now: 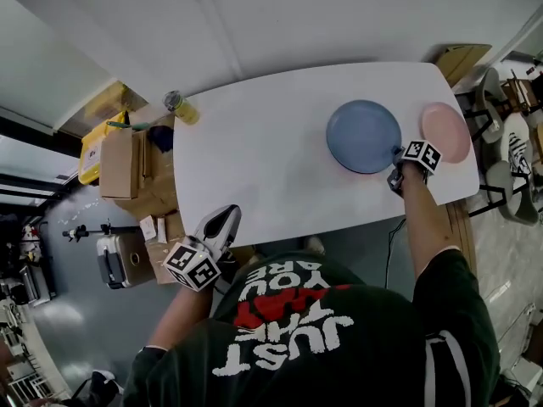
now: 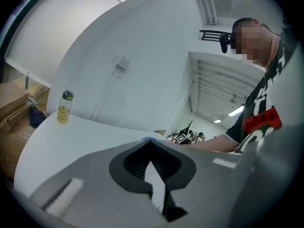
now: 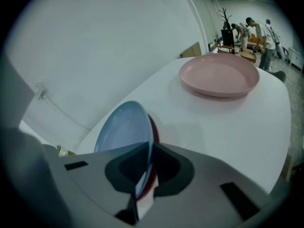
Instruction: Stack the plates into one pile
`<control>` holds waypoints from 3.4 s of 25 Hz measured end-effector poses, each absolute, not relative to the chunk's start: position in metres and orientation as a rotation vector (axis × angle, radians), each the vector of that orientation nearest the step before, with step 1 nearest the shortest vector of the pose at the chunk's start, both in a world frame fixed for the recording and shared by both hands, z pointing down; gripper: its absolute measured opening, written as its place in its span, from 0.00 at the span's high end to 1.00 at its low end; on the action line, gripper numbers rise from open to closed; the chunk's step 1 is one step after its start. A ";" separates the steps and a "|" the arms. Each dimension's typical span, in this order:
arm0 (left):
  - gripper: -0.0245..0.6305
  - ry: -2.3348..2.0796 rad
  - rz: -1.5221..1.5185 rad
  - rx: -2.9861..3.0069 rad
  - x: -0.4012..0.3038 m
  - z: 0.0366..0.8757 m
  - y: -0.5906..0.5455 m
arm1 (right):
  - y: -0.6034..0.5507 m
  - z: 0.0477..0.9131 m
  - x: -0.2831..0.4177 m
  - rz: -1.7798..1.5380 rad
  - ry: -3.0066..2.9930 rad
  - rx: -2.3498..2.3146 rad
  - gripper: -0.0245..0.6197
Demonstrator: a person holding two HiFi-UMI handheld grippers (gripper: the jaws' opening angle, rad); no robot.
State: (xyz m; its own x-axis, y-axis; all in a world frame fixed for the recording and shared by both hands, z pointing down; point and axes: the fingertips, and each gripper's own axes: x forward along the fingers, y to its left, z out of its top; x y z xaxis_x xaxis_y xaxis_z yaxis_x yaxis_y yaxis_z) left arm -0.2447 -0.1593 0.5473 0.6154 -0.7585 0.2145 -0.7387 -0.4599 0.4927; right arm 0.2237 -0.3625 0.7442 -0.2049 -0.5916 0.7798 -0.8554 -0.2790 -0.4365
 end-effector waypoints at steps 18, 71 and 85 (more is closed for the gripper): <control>0.95 -1.091 -0.115 2.402 -0.329 0.532 -0.128 | -0.139 0.666 -0.096 1.015 -2.420 0.732 0.87; 0.95 -1.252 -0.091 2.288 -0.075 0.545 -0.184 | -0.364 0.780 0.202 1.422 -1.927 1.255 0.79; 0.95 -1.253 -0.156 2.270 -0.105 0.547 -0.184 | -0.388 0.704 0.251 1.400 -1.980 1.384 0.90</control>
State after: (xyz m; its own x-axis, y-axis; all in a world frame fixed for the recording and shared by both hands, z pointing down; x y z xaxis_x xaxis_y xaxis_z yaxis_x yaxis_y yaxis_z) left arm -0.1050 -0.1839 0.5466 0.5614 -0.8135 0.1519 -0.7511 -0.4239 0.5061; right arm 0.2512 -0.3875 0.7039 -0.4627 -0.5100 0.7252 -0.8537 0.0356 -0.5196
